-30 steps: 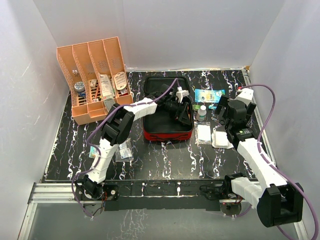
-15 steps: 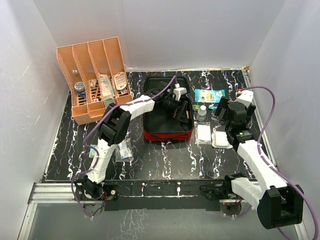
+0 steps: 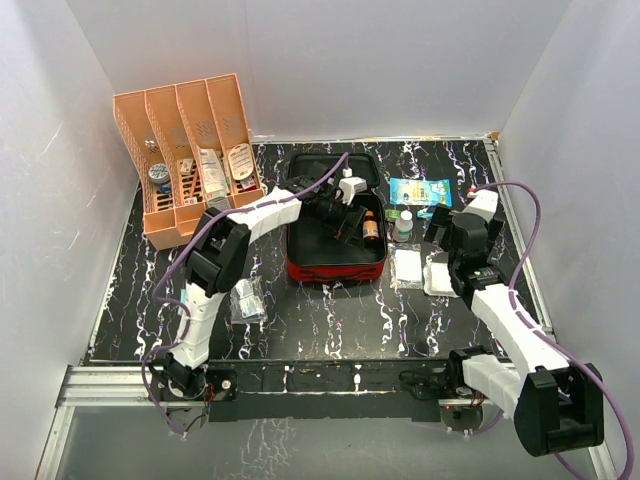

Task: Organize the medicine kit
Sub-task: Place the pill bottle in the medicine box, then pick up the pill bottle at the center of the board.

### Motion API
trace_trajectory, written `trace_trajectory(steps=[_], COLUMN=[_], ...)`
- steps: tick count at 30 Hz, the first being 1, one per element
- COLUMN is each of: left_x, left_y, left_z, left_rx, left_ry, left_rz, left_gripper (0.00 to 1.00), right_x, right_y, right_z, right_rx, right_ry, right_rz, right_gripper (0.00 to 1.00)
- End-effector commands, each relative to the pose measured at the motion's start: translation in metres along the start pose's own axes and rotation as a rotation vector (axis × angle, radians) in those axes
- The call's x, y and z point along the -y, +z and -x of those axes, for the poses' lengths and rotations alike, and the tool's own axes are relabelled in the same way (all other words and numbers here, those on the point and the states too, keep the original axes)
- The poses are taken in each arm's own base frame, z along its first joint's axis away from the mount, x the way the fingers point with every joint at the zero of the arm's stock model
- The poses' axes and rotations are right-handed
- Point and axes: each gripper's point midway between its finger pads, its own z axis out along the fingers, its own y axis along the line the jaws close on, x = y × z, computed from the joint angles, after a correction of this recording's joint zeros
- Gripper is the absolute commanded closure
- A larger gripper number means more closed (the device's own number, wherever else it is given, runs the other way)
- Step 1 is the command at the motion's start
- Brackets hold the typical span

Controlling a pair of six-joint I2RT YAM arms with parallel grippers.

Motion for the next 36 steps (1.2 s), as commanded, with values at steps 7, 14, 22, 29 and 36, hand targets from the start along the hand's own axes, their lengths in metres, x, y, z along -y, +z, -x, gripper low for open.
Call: trace_trajectory(steps=[7, 14, 22, 29, 36], left_x=[0.038, 0.042, 0.038, 0.037, 0.035], left_y=[-0.095, -0.143, -0.159, -0.160, -0.160], left_z=[0.052, 0.077, 0.067, 0.062, 0.064], left_rx=[0.159, 0.260, 0.262, 0.262, 0.272], left_ry=[0.036, 0.003, -0.010, -0.009, -0.010], left_rz=[0.049, 0.069, 0.084, 0.070, 0.062], left_gripper=[0.01, 0.01, 0.01, 0.01, 0.01], right_x=[-0.023, -0.053, -0.082, -0.097, -0.110], right_y=[0.020, 0.032, 0.034, 0.043, 0.054], right_z=[-0.005, -0.019, -0.028, -0.031, -0.036], right_rx=[0.102, 0.097, 0.078, 0.053, 0.006], right_ry=[0.075, 0.057, 0.030, 0.009, -0.004], right_rz=[0.088, 0.119, 0.150, 0.164, 0.176], right_gripper=[0.02, 0.02, 0.02, 0.02, 0.02])
